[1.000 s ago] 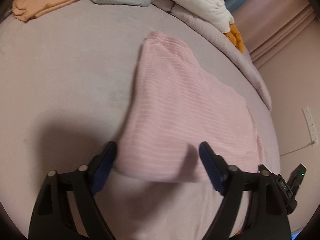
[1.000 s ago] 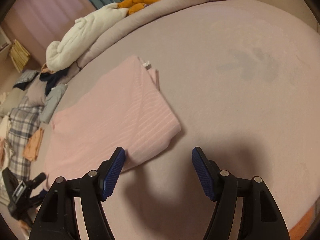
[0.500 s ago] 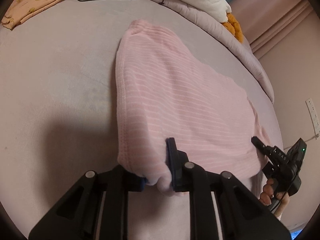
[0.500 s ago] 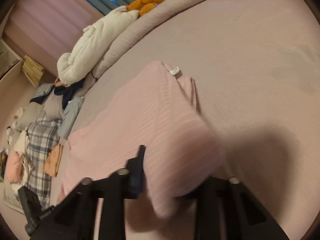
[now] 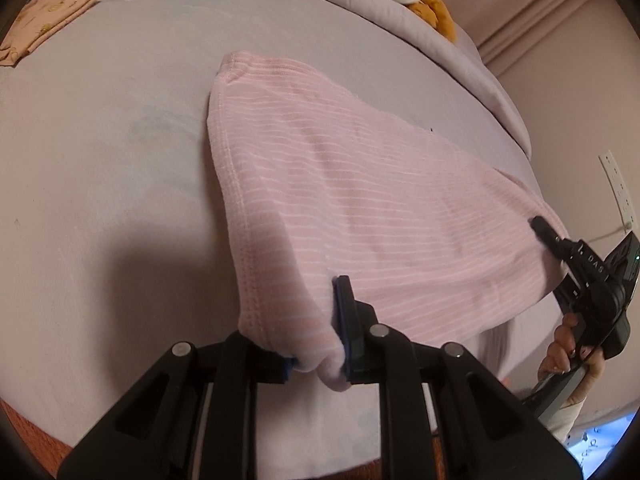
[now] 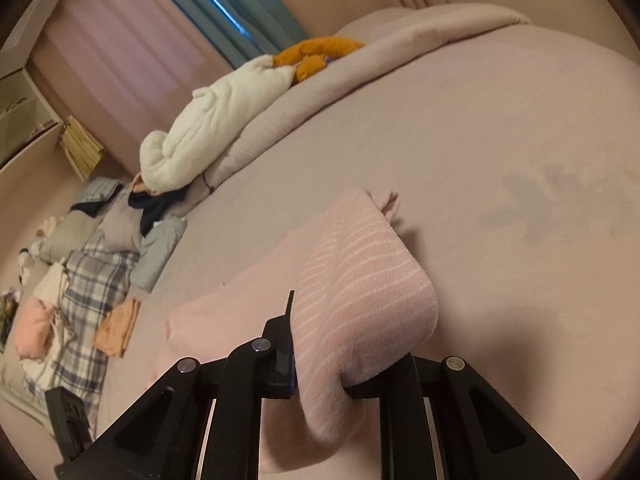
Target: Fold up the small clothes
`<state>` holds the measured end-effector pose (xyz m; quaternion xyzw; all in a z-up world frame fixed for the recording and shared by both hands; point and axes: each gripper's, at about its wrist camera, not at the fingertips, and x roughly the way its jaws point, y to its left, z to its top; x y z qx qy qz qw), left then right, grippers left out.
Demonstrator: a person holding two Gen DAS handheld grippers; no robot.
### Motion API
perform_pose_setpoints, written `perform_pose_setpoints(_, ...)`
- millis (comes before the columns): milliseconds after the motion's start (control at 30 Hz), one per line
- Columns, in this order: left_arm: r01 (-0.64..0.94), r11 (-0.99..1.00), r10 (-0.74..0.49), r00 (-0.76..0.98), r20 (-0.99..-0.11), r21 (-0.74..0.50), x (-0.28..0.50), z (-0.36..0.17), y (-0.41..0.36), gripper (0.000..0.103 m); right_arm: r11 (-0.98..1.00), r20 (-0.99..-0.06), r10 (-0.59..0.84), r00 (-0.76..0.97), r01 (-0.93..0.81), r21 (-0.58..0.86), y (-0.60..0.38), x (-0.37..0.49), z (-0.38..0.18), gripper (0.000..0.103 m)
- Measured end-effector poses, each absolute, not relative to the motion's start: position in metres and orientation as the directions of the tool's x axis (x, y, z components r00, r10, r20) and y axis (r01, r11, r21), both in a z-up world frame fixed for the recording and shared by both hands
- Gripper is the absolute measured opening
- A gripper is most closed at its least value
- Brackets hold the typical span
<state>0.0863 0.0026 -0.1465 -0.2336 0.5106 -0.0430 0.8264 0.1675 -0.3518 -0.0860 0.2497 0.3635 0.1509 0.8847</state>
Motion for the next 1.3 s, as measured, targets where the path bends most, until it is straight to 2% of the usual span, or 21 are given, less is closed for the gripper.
perform_pose_setpoints(233, -0.202, 0.895, -0.267, 0.472, -0.840, -0.398, 0.078, -0.138, 0.014, 0.024, 0.904, -0.621, 0.360, 0.696, -0.098, 0.415, -0.331, 0.173, -0.076, 0.018)
perform_pose_setpoints(333, -0.219, 0.897, -0.236, 0.497, -0.835, -0.384, 0.072, -0.130, 0.022, 0.034, 0.920, -0.612, 0.355, 0.707, -0.148, 0.363, -0.316, 0.172, -0.066, 0.018)
perform_pose_setpoints(400, -0.234, 0.894, -0.215, 0.523, -0.825, -0.381, 0.067, -0.123, 0.030, 0.044, 0.924, -0.597, 0.369, 0.712, -0.211, 0.320, -0.297, 0.171, -0.055, 0.018)
perform_pose_setpoints(500, -0.250, 0.897, -0.177, 0.554, -0.813, -0.365, 0.065, -0.115, 0.033, 0.045, 0.908, -0.589, 0.419, 0.691, -0.306, 0.287, -0.268, 0.167, -0.045, 0.018)
perform_pose_setpoints(633, -0.270, 0.897, -0.143, 0.570, -0.809, -0.349, 0.060, -0.110, 0.040, 0.046, 0.865, -0.595, 0.497, 0.632, -0.414, 0.282, -0.233, 0.162, -0.049, 0.018)
perform_pose_setpoints(833, -0.284, 0.895, -0.131, 0.570, -0.811, -0.344, 0.056, -0.110, 0.048, 0.046, 0.819, -0.654, 0.551, 0.519, -0.487, 0.304, -0.196, 0.154, -0.080, 0.018)
perform_pose_setpoints(1033, -0.279, 0.900, -0.125, 0.571, -0.811, -0.336, 0.054, -0.110, 0.049, 0.046, 0.815, -0.735, 0.522, 0.433, -0.506, 0.281, -0.178, 0.149, -0.115, 0.018)
perform_pose_setpoints(1200, -0.262, 0.905, -0.130, 0.578, -0.806, -0.335, 0.055, -0.106, 0.046, 0.056, 0.808, -0.731, 0.536, 0.422, -0.507, 0.300, -0.185, 0.148, -0.110, 0.019)
perform_pose_setpoints(1300, -0.241, 0.912, -0.135, 0.588, -0.797, -0.332, 0.057, -0.101, 0.044, 0.059, 0.800, -0.724, 0.547, 0.420, -0.516, 0.305, -0.193, 0.145, -0.102, 0.025)
